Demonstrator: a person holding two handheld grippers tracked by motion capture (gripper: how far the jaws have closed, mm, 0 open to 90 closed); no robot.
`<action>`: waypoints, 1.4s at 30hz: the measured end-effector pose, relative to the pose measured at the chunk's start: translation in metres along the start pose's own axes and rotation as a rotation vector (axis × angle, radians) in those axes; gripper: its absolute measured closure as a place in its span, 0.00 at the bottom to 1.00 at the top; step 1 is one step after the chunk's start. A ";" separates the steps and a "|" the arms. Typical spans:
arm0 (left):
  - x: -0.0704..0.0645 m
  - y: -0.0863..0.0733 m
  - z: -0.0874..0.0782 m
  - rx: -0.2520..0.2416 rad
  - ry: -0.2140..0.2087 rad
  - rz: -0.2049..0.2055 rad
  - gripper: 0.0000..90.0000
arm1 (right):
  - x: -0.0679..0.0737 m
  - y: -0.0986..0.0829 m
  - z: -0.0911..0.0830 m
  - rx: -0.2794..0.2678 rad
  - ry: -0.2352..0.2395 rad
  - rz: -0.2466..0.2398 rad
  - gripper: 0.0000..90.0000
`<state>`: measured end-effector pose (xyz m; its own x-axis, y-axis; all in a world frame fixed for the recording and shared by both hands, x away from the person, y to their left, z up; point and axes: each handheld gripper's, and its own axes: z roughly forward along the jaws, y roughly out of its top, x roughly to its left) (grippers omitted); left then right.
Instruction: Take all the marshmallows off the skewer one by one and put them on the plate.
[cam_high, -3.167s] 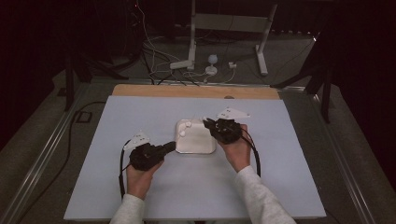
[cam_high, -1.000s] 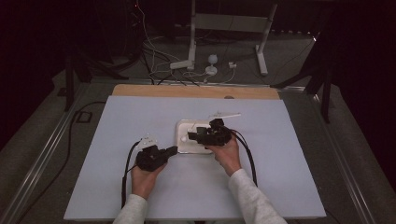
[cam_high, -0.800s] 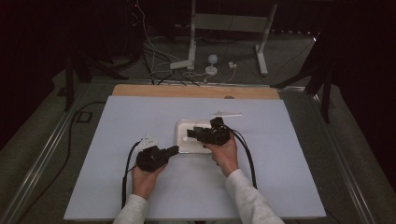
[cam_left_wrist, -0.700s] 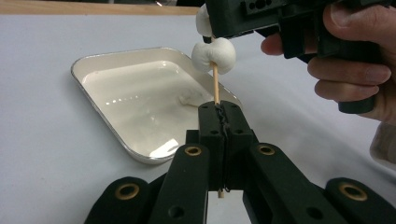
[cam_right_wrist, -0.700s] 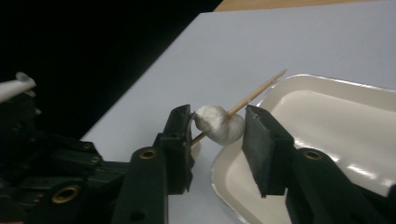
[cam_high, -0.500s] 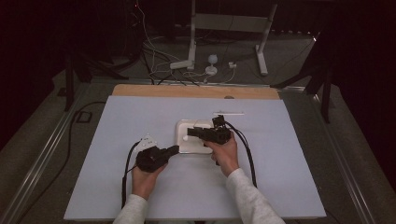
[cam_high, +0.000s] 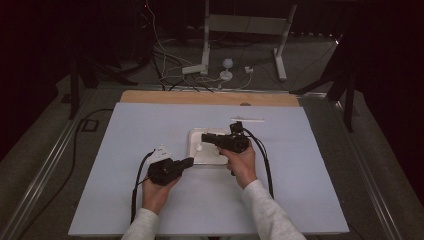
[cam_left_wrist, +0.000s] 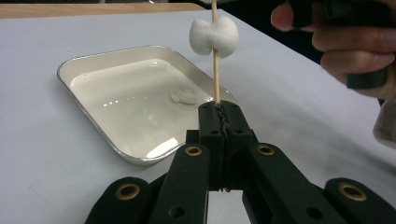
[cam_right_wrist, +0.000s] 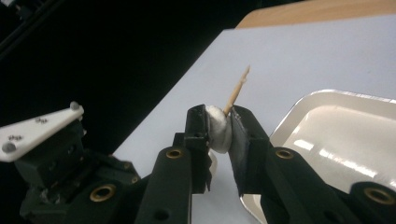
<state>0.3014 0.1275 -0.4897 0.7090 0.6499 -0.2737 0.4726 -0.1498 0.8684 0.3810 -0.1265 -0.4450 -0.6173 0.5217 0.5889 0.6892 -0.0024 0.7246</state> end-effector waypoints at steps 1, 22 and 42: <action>0.000 0.000 0.000 0.002 0.001 0.002 1.00 | 0.000 0.001 -0.001 -0.008 -0.004 -0.002 0.87; -0.004 0.001 -0.002 -0.021 0.026 0.024 1.00 | 0.006 0.001 0.005 0.017 0.050 0.008 0.78; -0.006 0.001 -0.002 -0.007 0.069 0.070 1.00 | 0.014 0.007 -0.002 -0.047 -0.060 -0.036 0.89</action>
<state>0.2961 0.1248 -0.4860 0.7022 0.6879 -0.1835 0.4195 -0.1915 0.8873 0.3770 -0.1209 -0.4309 -0.6162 0.5727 0.5407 0.6477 -0.0221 0.7616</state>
